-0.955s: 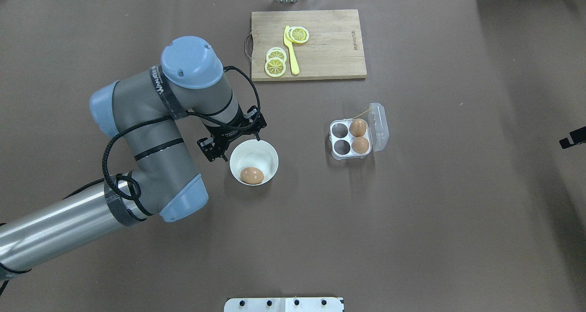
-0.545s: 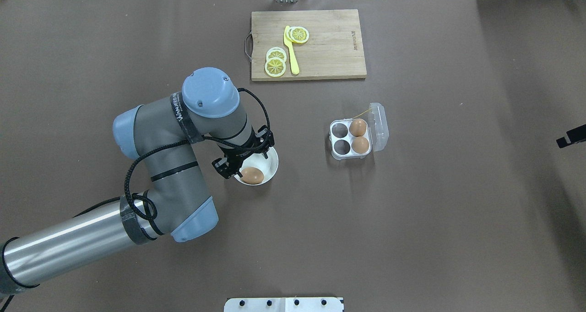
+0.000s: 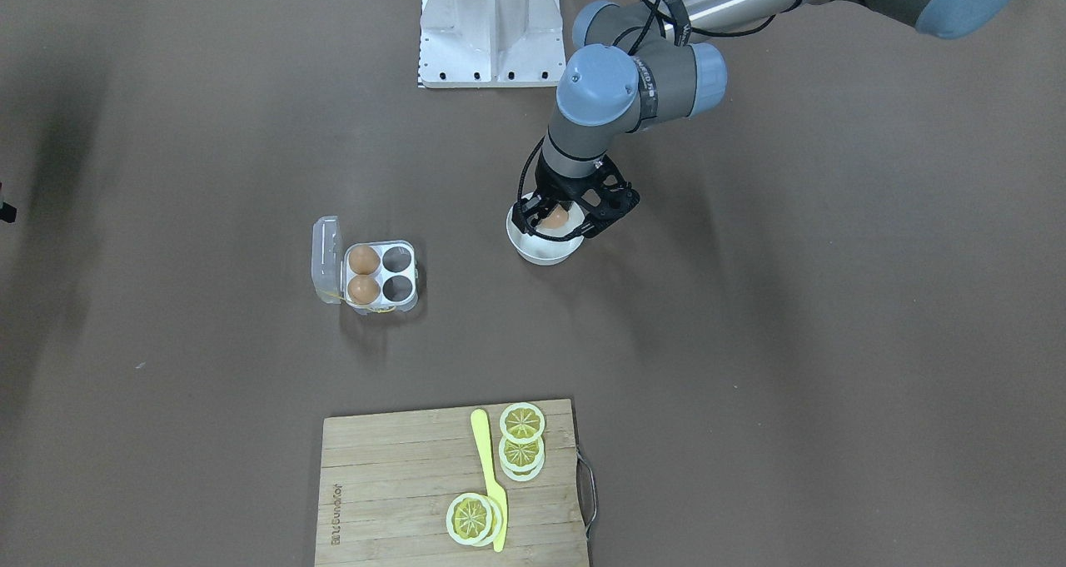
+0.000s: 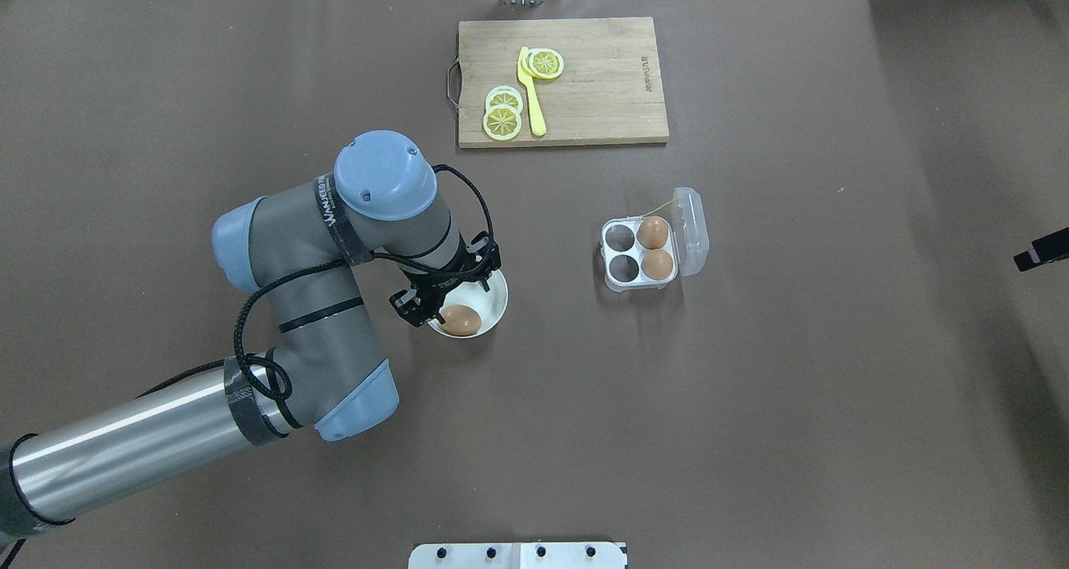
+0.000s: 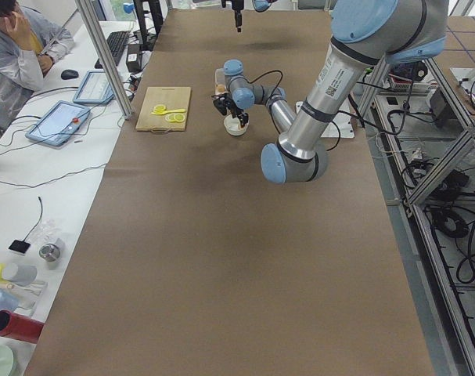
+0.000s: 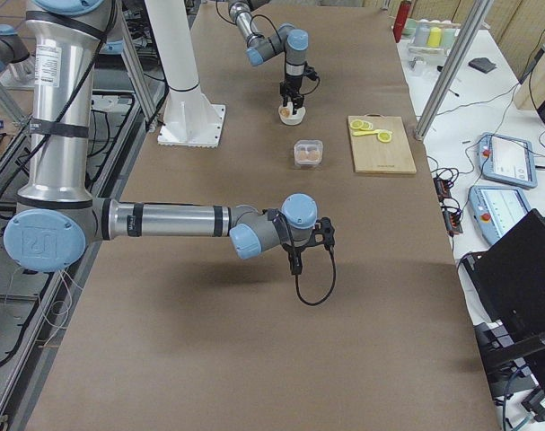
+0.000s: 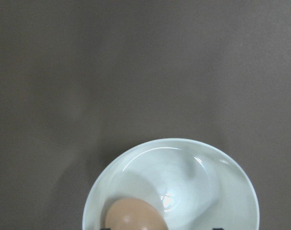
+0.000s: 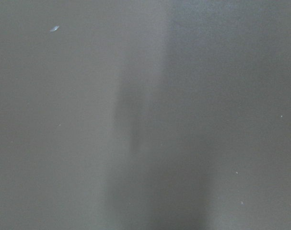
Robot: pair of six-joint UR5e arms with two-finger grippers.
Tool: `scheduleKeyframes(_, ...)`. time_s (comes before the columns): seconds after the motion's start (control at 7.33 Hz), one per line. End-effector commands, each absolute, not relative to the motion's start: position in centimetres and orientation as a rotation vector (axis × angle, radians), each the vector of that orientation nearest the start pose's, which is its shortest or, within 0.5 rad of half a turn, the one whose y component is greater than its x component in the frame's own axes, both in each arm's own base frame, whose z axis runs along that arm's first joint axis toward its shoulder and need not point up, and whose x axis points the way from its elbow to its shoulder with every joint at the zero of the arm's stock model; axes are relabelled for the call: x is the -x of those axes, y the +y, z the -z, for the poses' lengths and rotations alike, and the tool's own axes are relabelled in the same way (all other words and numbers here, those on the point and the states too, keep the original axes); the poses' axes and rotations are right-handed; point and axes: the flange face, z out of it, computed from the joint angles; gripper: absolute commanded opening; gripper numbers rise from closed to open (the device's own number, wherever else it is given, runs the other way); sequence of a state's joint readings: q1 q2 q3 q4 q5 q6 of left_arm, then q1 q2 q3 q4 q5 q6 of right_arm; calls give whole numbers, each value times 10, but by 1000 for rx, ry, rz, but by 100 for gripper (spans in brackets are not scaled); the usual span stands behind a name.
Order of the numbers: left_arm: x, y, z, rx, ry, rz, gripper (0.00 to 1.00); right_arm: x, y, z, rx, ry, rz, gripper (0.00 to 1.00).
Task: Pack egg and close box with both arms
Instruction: 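Lower the left gripper into the bowl and grasp the brown egg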
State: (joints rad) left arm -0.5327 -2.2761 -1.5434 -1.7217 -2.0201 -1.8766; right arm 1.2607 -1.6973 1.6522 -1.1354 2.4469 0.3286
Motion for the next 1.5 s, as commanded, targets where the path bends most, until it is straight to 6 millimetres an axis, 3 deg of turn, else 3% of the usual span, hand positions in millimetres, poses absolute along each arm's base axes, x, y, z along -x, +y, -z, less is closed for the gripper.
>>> scheduleKeyframes(0.0,-575,-436,-228,335,865,609,77,85,-450,-623,-72,-939,154,100)
scheduleKeyframes(0.41,-583,-427,-233,338,851,599,73,85,-450,-615,-58,-951,112,100)
scheduleKeyframes(0.55,-583,-426,-233,338,850,598,67,86,-450,-613,-61,-952,115,100)
scheduleKeyframes(0.82,-584,-426,-233,341,848,598,0,85,-450,-612,-61,-954,113,100)
scheduleKeyframes(1.09,-574,-426,-218,338,880,589,0,85,-450,-611,-62,-954,113,100)
scheduleKeyframes(1.36,-525,-456,-190,347,959,561,0,85,-450,-612,-61,-952,112,100)
